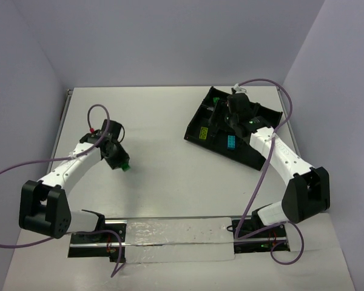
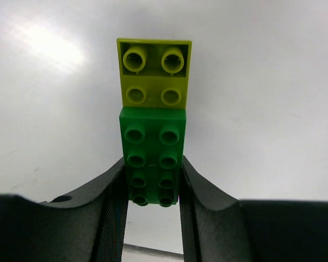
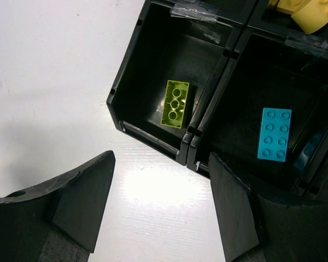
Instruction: Sort the legos into containers by color
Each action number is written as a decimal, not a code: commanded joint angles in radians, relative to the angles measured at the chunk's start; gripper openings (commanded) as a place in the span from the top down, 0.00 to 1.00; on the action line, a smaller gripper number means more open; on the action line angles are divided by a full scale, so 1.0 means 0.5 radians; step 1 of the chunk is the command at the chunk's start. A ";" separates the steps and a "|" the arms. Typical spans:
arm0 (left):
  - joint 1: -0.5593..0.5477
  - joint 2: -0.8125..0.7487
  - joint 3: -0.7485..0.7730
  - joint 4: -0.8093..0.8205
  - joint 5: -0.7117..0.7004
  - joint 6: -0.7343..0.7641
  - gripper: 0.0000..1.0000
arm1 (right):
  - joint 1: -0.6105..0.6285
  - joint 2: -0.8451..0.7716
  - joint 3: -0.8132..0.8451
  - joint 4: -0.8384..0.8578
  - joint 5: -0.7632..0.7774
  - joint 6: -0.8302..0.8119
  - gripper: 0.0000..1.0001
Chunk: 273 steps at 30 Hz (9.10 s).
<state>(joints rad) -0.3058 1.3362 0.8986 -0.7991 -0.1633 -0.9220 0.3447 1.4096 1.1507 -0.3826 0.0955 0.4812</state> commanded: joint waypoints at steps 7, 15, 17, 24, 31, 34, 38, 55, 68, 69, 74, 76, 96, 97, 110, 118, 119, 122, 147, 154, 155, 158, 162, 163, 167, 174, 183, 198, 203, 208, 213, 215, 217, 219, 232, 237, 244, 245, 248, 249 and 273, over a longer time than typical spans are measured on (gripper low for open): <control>-0.128 0.023 0.438 0.582 1.251 0.644 1.00 | 0.013 -0.158 0.123 0.010 -0.511 -0.121 0.23; -0.143 -0.018 0.326 1.170 2.120 0.449 1.00 | 0.016 -0.162 0.056 0.394 -1.328 -0.052 0.23; -0.146 -0.031 0.311 1.259 2.196 0.412 1.00 | 0.013 -0.168 0.016 0.538 -1.461 0.027 0.23; -0.155 -0.029 0.310 1.511 2.420 0.304 1.00 | 0.019 -0.077 -0.111 1.396 -2.056 0.526 0.23; -0.161 -0.043 0.322 1.657 2.501 0.242 1.00 | 0.041 0.104 -0.093 1.870 -2.251 0.816 0.20; -0.161 -0.058 0.329 1.653 2.502 0.249 1.00 | 0.070 0.144 -0.067 1.994 -2.330 0.899 0.19; -0.164 -0.067 0.329 1.693 2.527 0.227 1.00 | 0.125 0.198 -0.015 1.967 -2.361 0.885 0.18; -0.180 -0.078 0.344 1.711 2.566 0.219 1.00 | 0.192 0.359 0.017 2.352 -2.460 1.179 0.44; -0.184 -0.101 0.347 1.707 2.566 0.227 1.00 | 0.201 0.411 -0.025 2.519 -2.455 1.326 0.58; -0.186 -0.099 0.347 1.703 2.566 0.227 1.00 | 0.203 0.411 -0.025 2.525 -2.455 1.326 0.64; -0.186 -0.107 0.350 1.673 2.543 0.244 1.00 | 0.201 0.406 -0.057 2.521 -2.429 1.309 1.00; -0.184 -0.121 0.358 1.653 2.529 0.259 1.00 | 0.196 0.396 -0.099 2.518 -2.407 1.303 1.00; -0.078 -0.153 0.396 1.469 2.335 0.333 1.00 | -0.118 0.125 -0.271 1.682 -2.242 0.873 1.00; -0.066 -0.156 0.396 1.451 2.305 0.337 1.00 | -0.122 0.110 -0.187 1.352 -2.101 0.676 1.00; 0.020 -0.105 0.356 1.404 2.124 0.276 1.00 | -0.055 0.119 0.146 -0.020 -0.200 -0.068 1.00; 0.017 -0.099 0.357 1.352 2.091 0.294 1.00 | -0.054 0.301 0.299 -0.016 -0.074 -0.201 0.98; 0.018 -0.098 0.355 1.361 2.088 0.287 1.00 | -0.054 0.334 0.328 -0.007 -0.086 -0.206 0.97; 0.020 -0.095 0.354 1.372 2.084 0.278 1.00 | -0.054 0.472 0.423 0.016 -0.134 -0.216 0.95; -0.011 -0.006 0.439 1.405 2.099 0.239 1.00 | -0.033 0.101 0.139 0.531 -1.184 -0.250 0.36; -0.026 -0.012 0.430 1.508 2.173 0.200 1.00 | 0.013 0.037 0.171 0.639 -2.029 -0.199 0.32; -0.028 -0.014 0.428 1.545 2.188 0.187 1.00 | 0.026 0.046 0.173 0.695 -2.111 -0.158 0.31; -0.033 -0.019 0.436 1.580 2.210 0.166 1.00 | 0.074 0.065 0.171 0.860 -2.310 -0.049 0.27; -0.033 -0.042 0.433 1.619 2.212 0.138 1.00 | 0.188 0.112 0.199 0.974 -2.384 0.053 0.26; -0.033 -0.046 0.427 1.658 2.210 0.125 1.00 | 0.213 0.123 0.198 1.004 -2.385 0.077 0.26; -0.033 -0.066 0.403 1.762 2.215 0.063 1.00 | 0.271 0.161 0.168 1.130 -2.378 0.196 0.26; -0.033 -0.101 0.391 1.815 2.225 0.025 1.00 | 0.369 0.229 0.094 1.363 -2.356 0.391 0.27; -0.036 -0.126 0.353 1.909 2.250 -0.035 1.00 | 0.372 0.396 -0.078 2.314 -2.410 1.099 0.43; -0.042 -0.129 0.329 1.935 2.262 -0.042 1.00 | 0.385 0.495 -0.075 2.683 -2.459 1.352 0.65; -0.044 -0.145 0.333 1.884 2.220 -0.006 1.00 | 0.392 0.510 -0.093 2.761 -2.473 1.411 0.92; -0.045 -0.151 0.350 1.823 2.186 0.036 0.91 | 0.391 0.501 -0.132 2.772 -2.461 1.412 1.00; -0.045 -0.147 0.369 1.791 2.180 0.065 0.55 | 0.392 0.502 -0.145 2.770 -2.455 1.411 1.00; -0.045 -0.147 0.377 1.781 2.177 0.077 0.44 | 0.391 0.505 -0.143 2.770 -2.452 1.411 1.00; -0.045 -0.152 0.376 1.783 2.179 0.078 0.34 | 0.391 0.511 -0.139 2.769 -2.449 1.415 1.00; -0.045 -0.153 0.375 1.778 2.179 0.083 0.26 | 0.391 0.513 -0.142 2.769 -2.444 1.411 1.00; -0.044 -0.159 0.403 1.719 2.107 0.110 0.03 | 0.388 0.477 -0.239 2.769 -2.427 1.416 1.00; -0.036 -0.151 0.387 1.831 2.124 0.033 0.20 | 0.388 0.467 -0.287 2.769 -2.423 1.409 1.00; -0.036 -0.153 0.390 1.837 2.121 0.043 0.41 | 0.381 0.476 -0.289 2.769 -2.433 1.409 1.00; -0.036 -0.154 0.382 1.841 2.121 0.040 0.44 | 0.381 0.473 -0.286 2.767 -2.435 1.409 1.00; -0.036 -0.154 0.372 1.841 2.123 0.037 0.61 | 0.381 0.463 -0.289 2.767 -2.438 1.411 1.00; -0.036 -0.154 0.369 1.841 2.124 0.036 0.71 | 0.381 0.458 -0.293 2.769 -2.437 1.412 1.00; 0.019 -0.234 0.418 1.614 1.902 0.160 1.00 | -0.223 -0.002 -0.146 0.623 -0.867 0.249 1.00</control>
<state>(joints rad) -0.2993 1.2452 1.0632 0.0495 0.8512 -0.8844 0.2702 1.4783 0.8852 0.6200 -0.9301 0.9793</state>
